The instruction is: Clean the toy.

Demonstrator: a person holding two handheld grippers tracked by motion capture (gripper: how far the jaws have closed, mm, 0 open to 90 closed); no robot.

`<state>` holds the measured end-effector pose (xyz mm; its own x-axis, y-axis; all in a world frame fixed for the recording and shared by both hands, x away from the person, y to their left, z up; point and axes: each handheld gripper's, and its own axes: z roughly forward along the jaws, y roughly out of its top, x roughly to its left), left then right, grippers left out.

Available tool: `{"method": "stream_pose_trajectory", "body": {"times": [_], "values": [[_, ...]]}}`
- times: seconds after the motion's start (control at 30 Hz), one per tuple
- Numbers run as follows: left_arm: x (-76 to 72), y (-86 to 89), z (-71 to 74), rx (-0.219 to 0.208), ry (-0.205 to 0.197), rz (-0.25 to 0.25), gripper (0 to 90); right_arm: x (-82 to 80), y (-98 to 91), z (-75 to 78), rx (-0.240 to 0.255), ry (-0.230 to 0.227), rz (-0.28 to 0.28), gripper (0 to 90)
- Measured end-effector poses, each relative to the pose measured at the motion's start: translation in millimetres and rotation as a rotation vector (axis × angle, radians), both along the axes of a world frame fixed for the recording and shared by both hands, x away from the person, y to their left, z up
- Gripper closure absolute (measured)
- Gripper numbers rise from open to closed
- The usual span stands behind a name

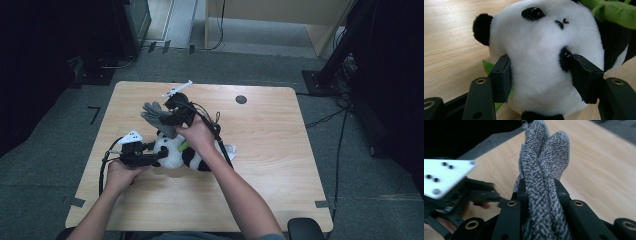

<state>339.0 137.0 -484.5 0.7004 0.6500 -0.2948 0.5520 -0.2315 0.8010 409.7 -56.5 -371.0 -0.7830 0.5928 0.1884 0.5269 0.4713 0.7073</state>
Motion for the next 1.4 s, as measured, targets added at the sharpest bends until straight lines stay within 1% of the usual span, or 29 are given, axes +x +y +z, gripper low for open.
{"method": "stream_pose_trajectory", "body": {"times": [0.07,0.13,0.17,0.2,0.23,0.27,0.3,0.33,0.37,0.4,0.43,0.47,0.5,0.6,0.67,0.7,0.73,0.77,0.8,0.83,0.93,1.0,1.03,1.1,1.2,1.23,1.27,1.3,1.4], "values": [[0.1,0.0,0.1,-0.001,0.000,0.002,38.8,-0.9,5.9,-6.4,-0.004,0.016,0.008,74.3],[0.0,0.2,0.3,0.002,0.004,0.001,38.8,0.7,9.4,-17.5,-0.043,0.026,0.017,73.5],[0.0,0.2,0.3,0.002,0.004,0.001,38.8,0.7,9.4,-17.5,-0.043,0.026,0.017,73.5],[0.1,0.3,0.2,0.003,0.004,0.001,38.9,2.2,8.7,-26.3,-0.068,0.035,0.010,73.1],[0.6,0.4,-0.2,-0.007,0.013,0.009,39.1,3.1,6.2,-29.5,-0.078,0.028,0.001,73.2],[0.6,0.4,-0.2,-0.007,0.013,0.009,39.6,3.1,6.2,-29.5,-0.078,0.028,0.001,73.2],[1.1,0.5,-0.3,-0.014,0.017,0.013,40.0,5.7,-0.5,-33.4,-0.106,0.007,-0.024,74.0],[1.3,0.8,-0.5,-0.016,0.016,0.012,40.4,7.7,-4.9,-34.9,-0.104,0.019,-0.033,74.5],[1.3,1.3,-0.7,-0.013,0.010,0.006,40.4,7.7,-4.9,-34.9,-0.104,0.019,-0.033,74.5],[1.5,1.9,-0.7,-0.010,0.006,0.002,41.6,12.1,-14.0,-38.4,-0.093,0.037,-0.051,75.0],[1.9,2.2,-1.3,-0.015,0.008,0.001,42.0,13.8,-17.9,-39.8,-0.077,0.049,-0.059,75.0],[2.8,2.5,-1.9,-0.019,0.008,0.002,42.3,14.8,-21.1,-40.6,-0.073,0.048,-0.065,74.9],[2.8,2.5,-1.9,-0.019,0.008,0.002,42.6,14.8,-21.1,-40.6,-0.073,0.048,-0.065,74.9],[2.8,2.3,-1.6,-0.016,0.010,0.010,43.0,15.6,-32.2,-40.0,-0.092,0.029,-0.109,74.9],[2.6,1.7,-1.5,-0.015,0.010,0.013,43.2,14.9,-39.6,-40.6,-0.099,0.026,-0.120,75.3],[2.8,1.8,-1.6,-0.014,0.010,0.014,43.2,14.9,-39.6,-40.6,-0.099,0.026,-0.120,75.3],[3.0,1.7,-1.7,-0.017,0.010,0.017,43.5,13.6,-46.4,-43.6,-0.115,0.018,-0.133,75.5],[3.0,1.5,-1.7,-0.021,0.013,0.018,43.5,13.6,-46.4,-43.6,-0.115,0.018,-0.133,75.5],[2.9,1.3,-1.6,-0.024,0.017,0.019,44.3,13.9,-52.6,-46.4,-0.112,0.017,-0.143,75.5],[3.3,2.1,-1.5,-0.024,0.017,0.010,44.6,14.4,-54.6,-46.6,-0.120,0.018,-0.145,75.5],[3.4,2.5,-1.4,-0.023,0.017,0.008,44.9,14.9,-56.8,-45.5,-0.133,0.004,-0.143,75.4],[3.2,2.2,-1.3,-0.020,0.011,0.007,45.0,13.5,-57.9,-41.1,-0.168,-0.015,-0.142,75.9],[3.1,2.0,-1.4,-0.020,0.008,0.008,44.9,13.9,-59.0,-39.9,-0.171,-0.005,-0.142,76.0],[3.2,1.9,-1.4,-0.021,0.007,0.009,44.9,15.4,-63.4,-36.8,-0.173,-0.002,-0.150,76.1],[4.1,2.3,-0.6,-0.018,0.017,0.010,45.1,17.4,-72.8,-32.1,-0.166,-0.011,-0.175,76.1],[4.1,2.3,-0.6,-0.018,0.017,0.010,45.2,17.4,-72.8,-32.1,-0.166,-0.011,-0.175,76.1],[4.0,2.2,-0.5,-0.017,0.018,0.011,45.2,18.8,-77.7,-30.8,-0.160,-0.017,-0.184,76.2],[3.9,1.9,-0.3,-0.017,0.018,0.012,45.2,20.6,-86.5,-29.9,-0.143,0.004,-0.211,76.2],[5.4,1.0,2.6,-0.003,0.025,0.012,45.0,21.3,-92.1,-31.6,-0.142,0.010,-0.227,76.3]]}}
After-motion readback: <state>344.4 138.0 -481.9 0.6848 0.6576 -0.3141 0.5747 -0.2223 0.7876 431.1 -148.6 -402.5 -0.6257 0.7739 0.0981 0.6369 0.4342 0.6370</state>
